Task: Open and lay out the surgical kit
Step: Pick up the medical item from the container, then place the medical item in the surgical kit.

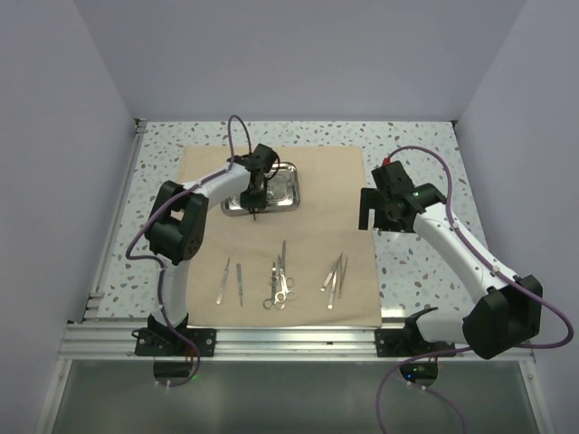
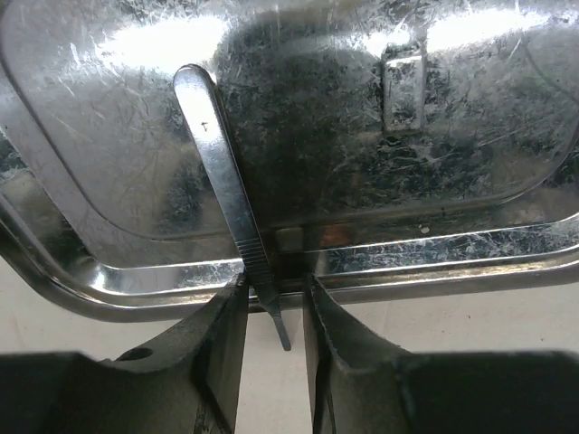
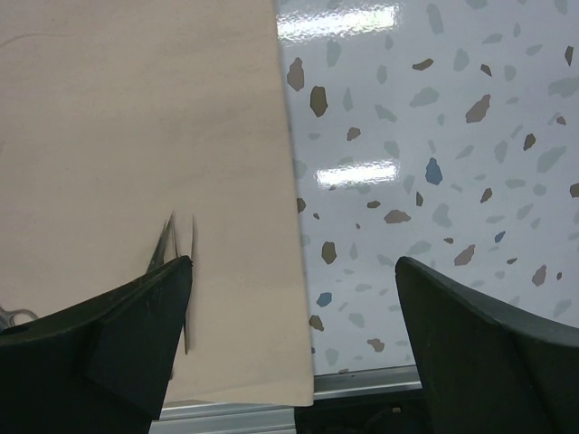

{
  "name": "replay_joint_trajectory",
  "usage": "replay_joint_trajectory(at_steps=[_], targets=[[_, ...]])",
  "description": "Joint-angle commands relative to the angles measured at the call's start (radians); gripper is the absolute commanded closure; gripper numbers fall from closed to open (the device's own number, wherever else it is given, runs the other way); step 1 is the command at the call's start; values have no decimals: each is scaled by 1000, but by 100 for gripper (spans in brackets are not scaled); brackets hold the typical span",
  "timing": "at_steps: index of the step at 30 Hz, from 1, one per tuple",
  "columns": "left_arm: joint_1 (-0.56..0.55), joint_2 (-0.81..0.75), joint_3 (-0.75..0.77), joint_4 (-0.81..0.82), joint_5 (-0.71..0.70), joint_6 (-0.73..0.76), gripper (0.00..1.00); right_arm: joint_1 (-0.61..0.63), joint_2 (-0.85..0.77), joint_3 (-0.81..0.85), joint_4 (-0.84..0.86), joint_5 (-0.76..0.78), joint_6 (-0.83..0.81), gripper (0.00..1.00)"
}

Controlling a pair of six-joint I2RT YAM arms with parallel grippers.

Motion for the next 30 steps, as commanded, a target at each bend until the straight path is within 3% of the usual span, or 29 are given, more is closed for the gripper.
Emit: replay_joint_trajectory(at_steps=[1, 8, 19, 22, 30], targets=[[11, 27, -22, 45, 5, -18, 71, -6, -9, 10, 5, 5, 11, 2], [20, 27, 1, 33, 2, -4, 100, -5, -4, 26, 0, 4, 12, 2], [22, -165, 127, -122, -62, 48, 100, -5, 8, 77, 17, -14, 12, 2], [14, -333, -5, -105, -10, 22, 100, -5, 10, 83, 27, -21, 9, 2], [-85, -793, -580, -63, 65, -150, 100, -5, 10, 34, 64, -79, 15, 2]])
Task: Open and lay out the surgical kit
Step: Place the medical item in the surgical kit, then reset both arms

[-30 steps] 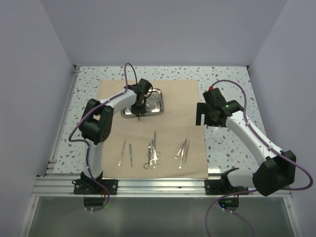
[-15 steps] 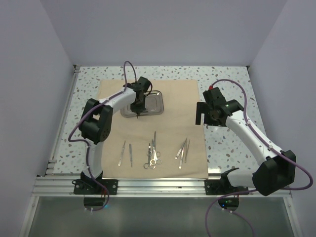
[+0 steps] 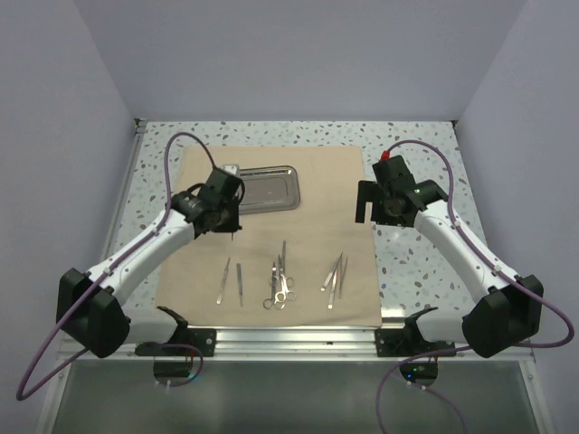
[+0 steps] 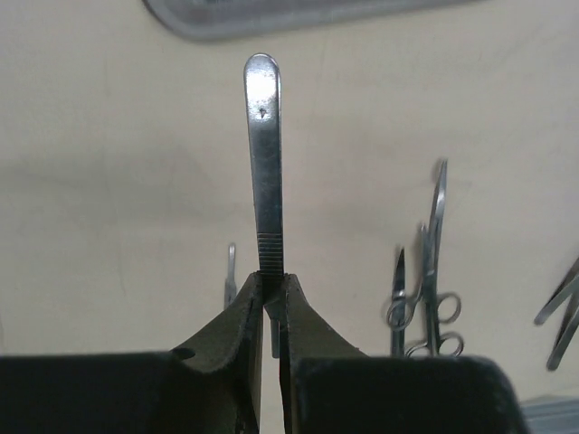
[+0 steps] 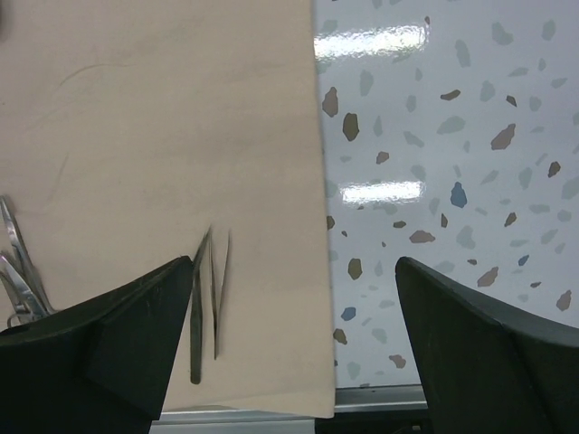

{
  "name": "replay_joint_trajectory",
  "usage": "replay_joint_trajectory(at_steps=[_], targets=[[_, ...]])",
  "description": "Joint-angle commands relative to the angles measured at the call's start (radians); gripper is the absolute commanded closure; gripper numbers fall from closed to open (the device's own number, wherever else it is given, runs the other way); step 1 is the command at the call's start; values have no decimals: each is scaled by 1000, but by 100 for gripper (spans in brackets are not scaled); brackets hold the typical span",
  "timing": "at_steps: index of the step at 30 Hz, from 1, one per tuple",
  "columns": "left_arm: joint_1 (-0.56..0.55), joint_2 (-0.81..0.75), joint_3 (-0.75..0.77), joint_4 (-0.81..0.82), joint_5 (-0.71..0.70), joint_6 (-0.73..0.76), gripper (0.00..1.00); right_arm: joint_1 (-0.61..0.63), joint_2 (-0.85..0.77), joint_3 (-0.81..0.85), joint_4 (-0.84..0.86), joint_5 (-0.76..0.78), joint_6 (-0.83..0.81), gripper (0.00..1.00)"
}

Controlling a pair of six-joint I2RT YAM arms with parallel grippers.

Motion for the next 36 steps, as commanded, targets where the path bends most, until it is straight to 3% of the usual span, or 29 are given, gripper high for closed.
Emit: replay_joint_trajectory(at_steps=[1, 6, 13, 15, 16, 17, 18, 20, 22, 24, 30, 34, 36], targets=[[-61, -86, -222, -16, 55, -144, 100, -5, 1, -10, 38, -47, 10, 2], [-158, -256, -390, -10, 83, -284, 100, -5, -4, -25, 44, -55, 7, 2], [-166, -284, -505, 10, 75, -316, 97, -5, -14, -40, 47, -71, 18, 2], [-167, -277, -504, 7, 74, -318, 78, -4, -20, -45, 45, -76, 19, 2], [-166, -280, -496, 2, 71, -324, 59, -5, -22, -47, 45, -76, 22, 2], [-167, -283, -489, -10, 66, -325, 53, -5, -25, -48, 44, -76, 24, 2], [-166, -290, -478, -21, 65, -327, 37, -4, -28, -48, 42, -81, 24, 2], [-167, -295, -424, -60, 59, -324, 25, -5, -51, -50, 48, -87, 27, 2], [-166, -293, -324, -102, 28, -306, 23, -5, -91, -53, 73, -122, 21, 2], [-166, -269, -227, -165, -4, -280, 22, -5, -123, -36, 90, -165, 13, 2], [-160, -97, 277, -268, -188, -84, 20, -5, -134, 127, 64, -219, 36, 2], [-126, -10, 441, -249, -210, 21, 20, -5, -119, 216, 36, -225, 35, 2], [-59, 24, 496, -239, -181, 70, 20, -5, -129, 242, 30, -217, 32, 2]])
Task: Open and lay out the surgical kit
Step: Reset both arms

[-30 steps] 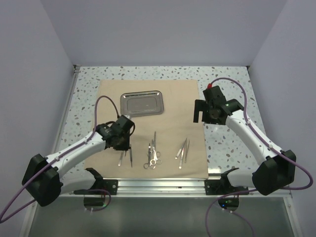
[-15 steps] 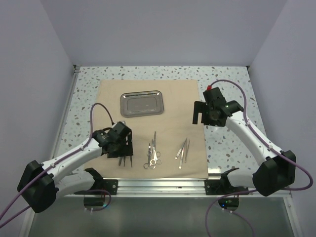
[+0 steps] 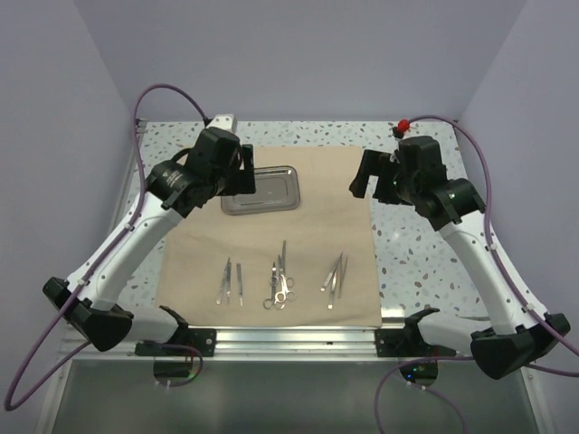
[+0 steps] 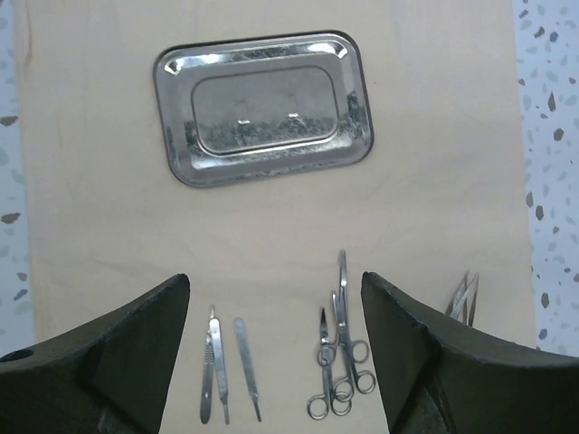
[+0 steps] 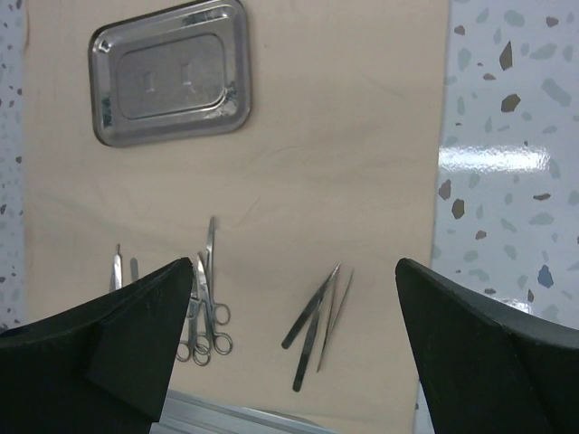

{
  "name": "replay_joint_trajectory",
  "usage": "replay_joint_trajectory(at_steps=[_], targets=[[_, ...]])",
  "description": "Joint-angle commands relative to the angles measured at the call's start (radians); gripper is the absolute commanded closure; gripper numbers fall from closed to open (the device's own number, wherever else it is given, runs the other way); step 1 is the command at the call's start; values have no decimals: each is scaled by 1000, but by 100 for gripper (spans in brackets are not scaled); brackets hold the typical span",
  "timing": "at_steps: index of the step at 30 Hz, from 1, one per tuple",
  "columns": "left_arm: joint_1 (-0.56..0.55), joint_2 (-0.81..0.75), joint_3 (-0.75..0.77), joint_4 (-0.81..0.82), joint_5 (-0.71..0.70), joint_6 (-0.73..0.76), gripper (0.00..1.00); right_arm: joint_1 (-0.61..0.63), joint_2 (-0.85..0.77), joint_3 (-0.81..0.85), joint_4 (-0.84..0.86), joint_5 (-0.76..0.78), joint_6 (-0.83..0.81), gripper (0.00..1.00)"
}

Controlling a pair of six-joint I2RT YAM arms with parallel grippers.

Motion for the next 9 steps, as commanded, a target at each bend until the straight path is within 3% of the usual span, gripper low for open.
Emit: replay_joint_trajectory(at_steps=[1, 3, 9], targets=[[97, 59, 89, -22, 10, 144, 20, -5, -11, 60, -17, -18, 0, 1], [160, 76, 112, -11, 30, 173, 20, -4, -25, 75, -26, 2, 3, 2], [183, 106, 158, 6, -46, 232, 19, -5, -39, 103, -40, 58, 2, 2]])
